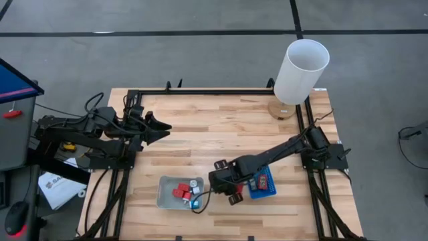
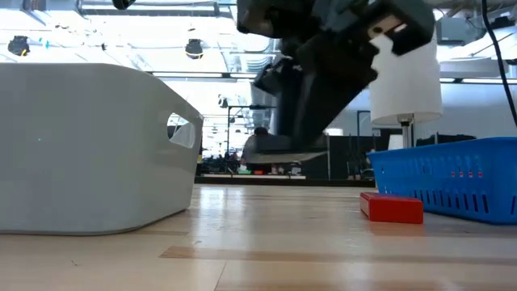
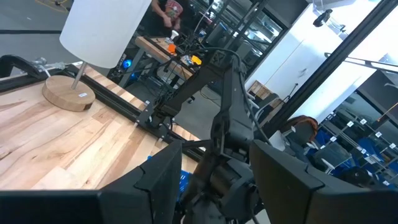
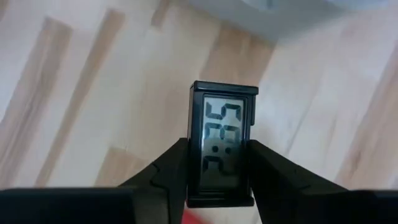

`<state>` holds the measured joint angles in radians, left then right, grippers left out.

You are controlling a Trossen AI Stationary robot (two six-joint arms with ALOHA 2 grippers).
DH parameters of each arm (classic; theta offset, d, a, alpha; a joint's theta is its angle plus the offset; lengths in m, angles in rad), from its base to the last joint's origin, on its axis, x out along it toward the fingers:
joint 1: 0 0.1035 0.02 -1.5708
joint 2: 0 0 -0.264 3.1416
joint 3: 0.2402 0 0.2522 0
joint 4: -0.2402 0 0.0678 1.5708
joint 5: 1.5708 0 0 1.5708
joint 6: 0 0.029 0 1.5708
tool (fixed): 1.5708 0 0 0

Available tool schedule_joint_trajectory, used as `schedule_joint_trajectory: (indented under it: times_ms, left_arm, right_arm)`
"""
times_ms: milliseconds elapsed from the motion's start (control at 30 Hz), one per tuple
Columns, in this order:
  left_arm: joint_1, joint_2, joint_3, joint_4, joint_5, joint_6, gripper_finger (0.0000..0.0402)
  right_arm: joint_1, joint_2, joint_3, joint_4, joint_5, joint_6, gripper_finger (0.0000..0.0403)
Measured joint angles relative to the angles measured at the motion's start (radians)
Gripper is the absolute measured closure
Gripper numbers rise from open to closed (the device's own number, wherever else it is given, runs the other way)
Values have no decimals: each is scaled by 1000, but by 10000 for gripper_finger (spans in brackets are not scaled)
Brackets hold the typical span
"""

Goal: Pick & Place Office items
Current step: Put the black digital timer into the blue bin

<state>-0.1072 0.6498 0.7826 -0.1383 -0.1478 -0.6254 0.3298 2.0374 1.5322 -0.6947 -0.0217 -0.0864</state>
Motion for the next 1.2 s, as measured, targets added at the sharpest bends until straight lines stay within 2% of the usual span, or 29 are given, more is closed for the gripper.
schedule_joint_trajectory:
  times_ms: [200, 367, 500, 767, 867, 1200]
  left_arm:
    - [0, 0, 0, 6, 0, 21, 215]
    - [0, 0, 0, 7, 0, 39, 215]
    - [0, 0, 0, 7, 0, 41, 215]
    - [0, 1, 0, 7, -3, 53, 215]
    - [0, 1, 0, 8, -12, 61, 215]
    - [0, 1, 0, 28, -35, 50, 215]
  right_arm:
    - [-27, 0, 10, -226, 2, 114, 271]
    - [-47, -49, -81, -269, 9, 252, 255]
    - [-46, -175, -182, -238, 62, 379, 257]
    - [-6, -475, -313, -223, 245, 658, 266]
    - [19, -547, -373, -222, 262, 751, 263]
    - [111, -520, -495, -181, 245, 851, 262]
